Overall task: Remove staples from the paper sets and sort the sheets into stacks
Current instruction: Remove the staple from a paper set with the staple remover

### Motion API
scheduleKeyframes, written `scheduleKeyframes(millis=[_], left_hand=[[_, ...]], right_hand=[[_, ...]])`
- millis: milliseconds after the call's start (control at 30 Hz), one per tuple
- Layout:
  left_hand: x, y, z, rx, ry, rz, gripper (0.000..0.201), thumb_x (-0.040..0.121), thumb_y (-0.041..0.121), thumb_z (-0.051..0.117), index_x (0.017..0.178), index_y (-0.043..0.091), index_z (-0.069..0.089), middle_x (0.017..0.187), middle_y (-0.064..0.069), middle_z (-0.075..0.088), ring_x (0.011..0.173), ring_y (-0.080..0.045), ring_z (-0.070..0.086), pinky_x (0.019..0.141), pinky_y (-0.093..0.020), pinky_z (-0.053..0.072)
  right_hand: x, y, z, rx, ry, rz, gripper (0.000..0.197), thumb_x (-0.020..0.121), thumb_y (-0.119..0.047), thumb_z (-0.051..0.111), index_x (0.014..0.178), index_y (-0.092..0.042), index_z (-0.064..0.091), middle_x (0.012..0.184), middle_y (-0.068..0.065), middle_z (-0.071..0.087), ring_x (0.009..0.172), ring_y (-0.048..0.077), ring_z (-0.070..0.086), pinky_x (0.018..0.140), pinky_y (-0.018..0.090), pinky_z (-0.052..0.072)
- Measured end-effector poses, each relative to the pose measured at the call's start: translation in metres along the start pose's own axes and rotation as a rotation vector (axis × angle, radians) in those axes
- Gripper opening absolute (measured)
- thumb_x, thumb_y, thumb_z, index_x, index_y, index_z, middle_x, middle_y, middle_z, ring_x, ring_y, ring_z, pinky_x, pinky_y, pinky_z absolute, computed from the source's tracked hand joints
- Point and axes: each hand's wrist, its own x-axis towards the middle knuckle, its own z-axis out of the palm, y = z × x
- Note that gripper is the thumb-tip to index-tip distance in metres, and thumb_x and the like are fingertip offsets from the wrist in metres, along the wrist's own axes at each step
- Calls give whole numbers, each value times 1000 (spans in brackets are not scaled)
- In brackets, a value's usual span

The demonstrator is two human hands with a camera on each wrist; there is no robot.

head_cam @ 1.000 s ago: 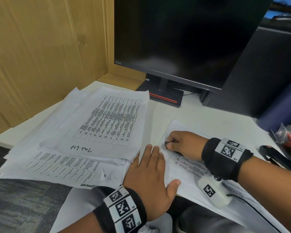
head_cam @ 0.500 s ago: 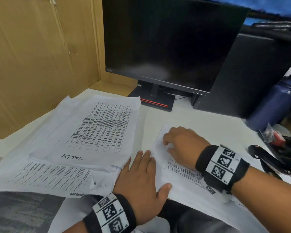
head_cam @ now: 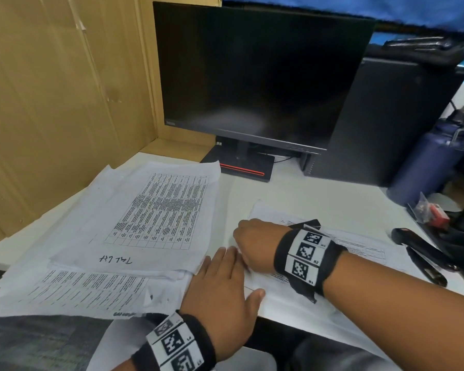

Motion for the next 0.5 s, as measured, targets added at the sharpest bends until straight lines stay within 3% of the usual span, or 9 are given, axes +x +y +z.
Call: scheduleKeyframes(millis=[100, 267, 367, 500], left_hand=[[0, 3, -2, 18, -22, -8, 78, 102, 61, 24, 164, 19, 4, 173, 0, 1, 159, -20, -5, 124, -35, -9], [0, 1, -1, 37, -30, -3, 78, 101, 62, 23, 164, 19, 6, 173, 2, 1, 158, -21, -13, 124, -36, -7], [0, 1, 1, 46, -31, 3, 77, 101, 62, 22, 164, 19, 6, 173, 2, 1, 158, -22, -15, 125, -37, -7], [2, 1, 0, 37, -74, -20, 78, 102, 61, 24, 164, 15, 8, 173, -6, -4, 159, -22, -10, 126, -38, -8]], right_hand=[[2, 1, 3, 11, 0, 24, 25, 98, -21, 51, 118, -7, 54, 119, 10, 50, 111, 26, 50, 84, 35, 44], [2, 2, 7, -3, -19, 23, 29, 99, -26, 48, 123, -9, 52, 122, 9, 50, 116, 25, 45, 93, 38, 45], [0, 4, 1, -7, 4, 7, 25, 97, -25, 48, 118, -9, 51, 113, 8, 52, 102, 23, 48, 86, 37, 46], [-12, 14, -23, 12, 78, 9, 7, 95, -17, 47, 96, -16, 40, 93, 0, 44, 75, 20, 52, 70, 35, 50]])
